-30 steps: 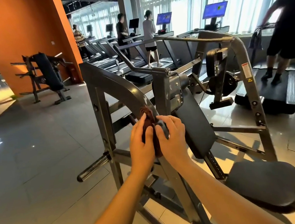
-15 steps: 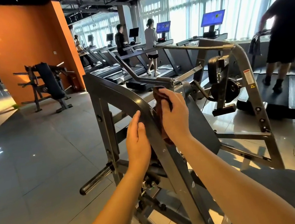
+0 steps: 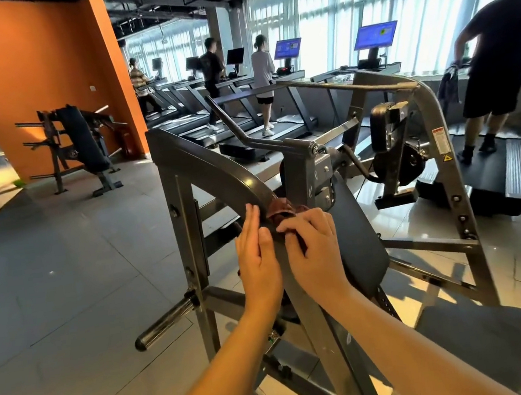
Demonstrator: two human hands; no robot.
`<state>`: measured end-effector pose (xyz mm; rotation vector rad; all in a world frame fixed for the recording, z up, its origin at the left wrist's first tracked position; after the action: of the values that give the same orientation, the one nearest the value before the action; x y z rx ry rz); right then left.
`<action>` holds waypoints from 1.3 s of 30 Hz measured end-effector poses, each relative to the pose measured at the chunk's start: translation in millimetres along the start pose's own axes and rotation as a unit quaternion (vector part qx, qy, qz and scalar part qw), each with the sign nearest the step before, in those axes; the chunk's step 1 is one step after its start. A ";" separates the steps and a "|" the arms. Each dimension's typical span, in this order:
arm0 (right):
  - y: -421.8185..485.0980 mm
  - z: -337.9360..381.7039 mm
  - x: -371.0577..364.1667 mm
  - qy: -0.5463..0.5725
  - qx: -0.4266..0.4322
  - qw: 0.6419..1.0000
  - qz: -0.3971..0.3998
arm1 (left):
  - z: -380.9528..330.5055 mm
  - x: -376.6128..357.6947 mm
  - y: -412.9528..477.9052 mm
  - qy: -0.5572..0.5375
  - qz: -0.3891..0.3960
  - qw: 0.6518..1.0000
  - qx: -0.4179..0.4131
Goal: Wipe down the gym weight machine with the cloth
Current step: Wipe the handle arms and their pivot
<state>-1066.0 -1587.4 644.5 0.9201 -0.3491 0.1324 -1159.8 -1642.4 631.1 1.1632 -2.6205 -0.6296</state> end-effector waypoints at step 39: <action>41.7 21.2 -11.6 0.060 -0.027 0.996 0.056 | -12.9 6.3 -14.4 -0.034 0.058 0.997 0.036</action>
<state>-1092.8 -1578.7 683.7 0.8354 -0.2912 0.2800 -1150.0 -1659.4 636.0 1.0165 -2.7661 -0.5670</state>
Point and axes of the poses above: each hand's wrist, its own y-axis towards the middle knuckle, its own x-axis out of the back of the hand, z = x × y, the point moved 2 cm from there along y, towards the middle knuckle, and after that the axes turned 2 degrees about -y, right-handed, at the moved point
